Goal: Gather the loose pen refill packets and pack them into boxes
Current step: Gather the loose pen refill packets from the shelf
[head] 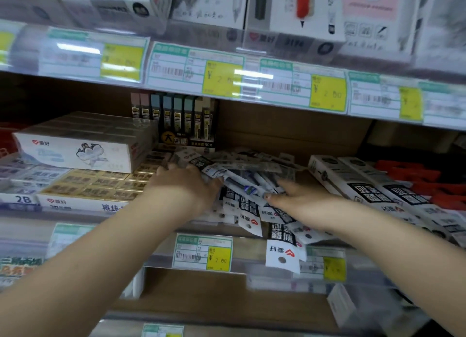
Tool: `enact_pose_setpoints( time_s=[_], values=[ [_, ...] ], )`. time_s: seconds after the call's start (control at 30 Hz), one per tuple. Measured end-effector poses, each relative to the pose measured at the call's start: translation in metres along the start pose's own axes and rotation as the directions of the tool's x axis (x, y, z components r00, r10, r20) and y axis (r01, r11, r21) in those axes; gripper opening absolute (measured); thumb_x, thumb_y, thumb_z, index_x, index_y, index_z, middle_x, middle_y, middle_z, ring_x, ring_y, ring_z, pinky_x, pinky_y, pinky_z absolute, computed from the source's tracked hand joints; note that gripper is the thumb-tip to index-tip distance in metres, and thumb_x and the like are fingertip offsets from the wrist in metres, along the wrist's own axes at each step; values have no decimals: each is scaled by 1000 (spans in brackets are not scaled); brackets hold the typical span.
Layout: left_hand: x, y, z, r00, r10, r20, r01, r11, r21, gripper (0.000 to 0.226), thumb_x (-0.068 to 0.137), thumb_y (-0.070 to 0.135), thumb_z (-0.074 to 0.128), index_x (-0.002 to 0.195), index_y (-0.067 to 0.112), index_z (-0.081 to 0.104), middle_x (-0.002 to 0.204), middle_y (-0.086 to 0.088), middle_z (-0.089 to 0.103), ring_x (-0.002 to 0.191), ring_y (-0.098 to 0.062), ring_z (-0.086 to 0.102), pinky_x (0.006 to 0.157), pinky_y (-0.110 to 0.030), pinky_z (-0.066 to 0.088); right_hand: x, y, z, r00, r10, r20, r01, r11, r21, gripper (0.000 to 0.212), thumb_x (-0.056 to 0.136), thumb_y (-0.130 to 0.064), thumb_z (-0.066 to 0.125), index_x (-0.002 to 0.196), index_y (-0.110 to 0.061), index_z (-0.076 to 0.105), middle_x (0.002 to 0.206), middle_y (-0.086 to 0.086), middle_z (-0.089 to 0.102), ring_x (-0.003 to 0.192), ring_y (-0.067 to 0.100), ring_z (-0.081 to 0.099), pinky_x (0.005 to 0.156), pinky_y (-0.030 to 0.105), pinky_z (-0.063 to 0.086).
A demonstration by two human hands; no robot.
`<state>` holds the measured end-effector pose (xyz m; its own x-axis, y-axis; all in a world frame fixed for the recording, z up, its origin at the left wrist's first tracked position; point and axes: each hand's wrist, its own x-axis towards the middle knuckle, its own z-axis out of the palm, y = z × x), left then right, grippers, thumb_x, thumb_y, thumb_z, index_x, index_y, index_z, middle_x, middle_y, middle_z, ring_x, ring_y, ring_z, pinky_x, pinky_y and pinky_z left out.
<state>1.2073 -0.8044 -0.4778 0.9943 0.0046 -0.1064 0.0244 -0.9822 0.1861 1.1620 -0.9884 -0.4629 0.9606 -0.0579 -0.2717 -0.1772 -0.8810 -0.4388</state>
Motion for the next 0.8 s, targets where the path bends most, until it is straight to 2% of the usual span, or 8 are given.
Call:
enact_pose_setpoints(
  time_s=[0.13,0.2,0.33,0.47,0.53,0.57,0.7,0.8],
  values=[
    [-7,15,4,998,60,-9,-61,998,-16,56,97,47,26,134,8,44,142,-23,39,128,-36,40,103,-41,39,9,-27,18,997,-25,-69,26,1000,16,46,98,-37,38,140,-19,33,137,9,48,120,23,51,90,29,44],
    [-14,25,7,993,102,-59,-105,993,-45,44,98,38,34,122,6,51,126,-19,54,115,-34,52,92,-36,42,19,-36,28,995,-49,-82,51,999,13,38,98,-27,36,133,-13,41,130,15,50,111,28,52,79,28,44],
    [-19,32,6,989,127,-79,-134,987,-89,39,98,31,36,121,3,51,123,-19,55,113,-34,53,90,-36,43,20,-48,30,996,-32,-82,42,991,129,40,98,-18,35,138,-13,37,140,13,41,125,30,44,99,32,39],
    [-17,17,-6,991,128,-44,-135,959,-249,36,97,28,36,112,4,57,115,-18,61,104,-34,58,77,-32,44,12,-35,6,993,-51,-110,73,976,204,29,95,-11,40,119,-8,55,132,16,51,108,23,50,88,31,41],
    [-14,6,-14,993,102,-63,-116,958,-263,37,98,32,34,116,8,56,113,-17,59,95,-31,56,72,-30,40,17,-27,-11,985,-45,-168,83,971,223,28,92,-9,43,116,-6,58,117,16,56,103,24,49,89,33,40],
    [-10,0,-18,994,81,-79,-99,960,-263,38,99,34,34,118,9,54,112,-15,56,92,-29,53,73,-30,39,26,-21,-19,978,-32,-204,78,972,222,29,91,-10,44,117,-7,57,115,15,54,107,25,48,91,33,39],
    [16,-16,-21,963,64,-261,-142,946,-290,37,94,33,43,117,6,56,121,-17,56,108,-36,52,88,-37,44,67,6,-33,961,32,-274,-5,995,100,52,97,-21,40,147,-19,25,153,8,27,137,26,30,108,28,29],
    [29,-15,-12,953,203,-224,-256,935,-243,46,94,42,44,134,20,47,137,-12,49,124,-32,45,103,-42,38,85,15,-24,977,9,-214,-19,999,-43,43,99,-18,40,141,-12,36,144,13,40,128,30,42,102,33,35]
  ],
)
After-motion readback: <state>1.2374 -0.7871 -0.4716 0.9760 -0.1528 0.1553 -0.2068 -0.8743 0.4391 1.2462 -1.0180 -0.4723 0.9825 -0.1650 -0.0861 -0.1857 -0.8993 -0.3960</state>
